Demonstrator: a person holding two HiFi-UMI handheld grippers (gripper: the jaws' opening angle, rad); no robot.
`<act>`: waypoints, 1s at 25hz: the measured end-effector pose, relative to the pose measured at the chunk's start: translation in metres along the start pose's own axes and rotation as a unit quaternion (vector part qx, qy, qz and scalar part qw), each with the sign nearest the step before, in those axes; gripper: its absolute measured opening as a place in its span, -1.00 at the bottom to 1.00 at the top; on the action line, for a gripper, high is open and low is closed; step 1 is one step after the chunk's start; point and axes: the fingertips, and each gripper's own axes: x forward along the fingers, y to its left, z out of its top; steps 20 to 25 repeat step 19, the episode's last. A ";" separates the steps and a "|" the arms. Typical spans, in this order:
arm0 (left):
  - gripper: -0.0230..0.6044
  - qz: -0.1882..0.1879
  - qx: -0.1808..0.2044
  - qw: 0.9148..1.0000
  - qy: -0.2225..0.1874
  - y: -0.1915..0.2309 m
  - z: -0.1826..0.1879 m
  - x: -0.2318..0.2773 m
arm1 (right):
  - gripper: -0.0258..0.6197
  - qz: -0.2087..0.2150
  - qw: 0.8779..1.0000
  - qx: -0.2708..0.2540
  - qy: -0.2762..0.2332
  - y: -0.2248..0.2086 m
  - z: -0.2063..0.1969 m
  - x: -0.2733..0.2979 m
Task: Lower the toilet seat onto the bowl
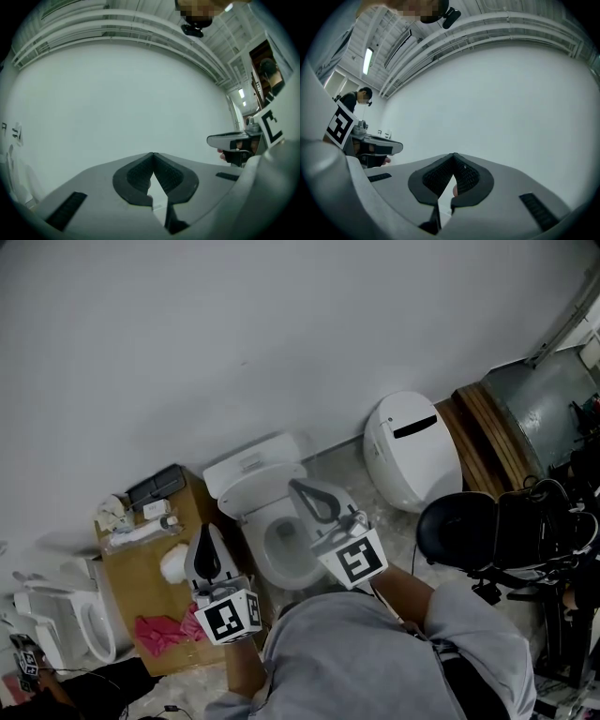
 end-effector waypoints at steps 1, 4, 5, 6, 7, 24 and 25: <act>-0.92 0.001 0.000 1.000 0.001 -0.001 0.001 0.001 | -0.93 0.001 1.000 0.000 0.001 -0.002 0.001 0.000; -0.93 0.003 -0.001 1.000 0.001 -0.003 0.001 0.002 | -0.93 0.002 1.000 0.000 0.001 -0.005 0.002 0.001; -0.92 0.004 -0.001 1.000 0.002 -0.003 0.002 0.003 | -0.93 0.002 1.000 -0.001 0.001 -0.005 0.002 0.001; -0.92 0.005 -0.001 1.000 0.003 -0.003 0.002 0.004 | -0.93 0.003 1.000 -0.001 0.002 -0.006 0.002 0.002; -0.92 0.005 -0.002 1.000 0.003 -0.003 0.002 0.004 | -0.93 0.003 1.000 -0.002 0.003 -0.006 0.001 0.003; -0.92 0.007 -0.002 1.000 -0.001 0.001 -0.009 0.001 | -0.93 0.003 1.000 -0.012 0.001 -0.001 -0.010 0.000; -0.92 0.007 -0.002 1.000 -0.001 0.001 -0.009 0.001 | -0.93 0.003 1.000 -0.012 0.001 -0.001 -0.010 0.000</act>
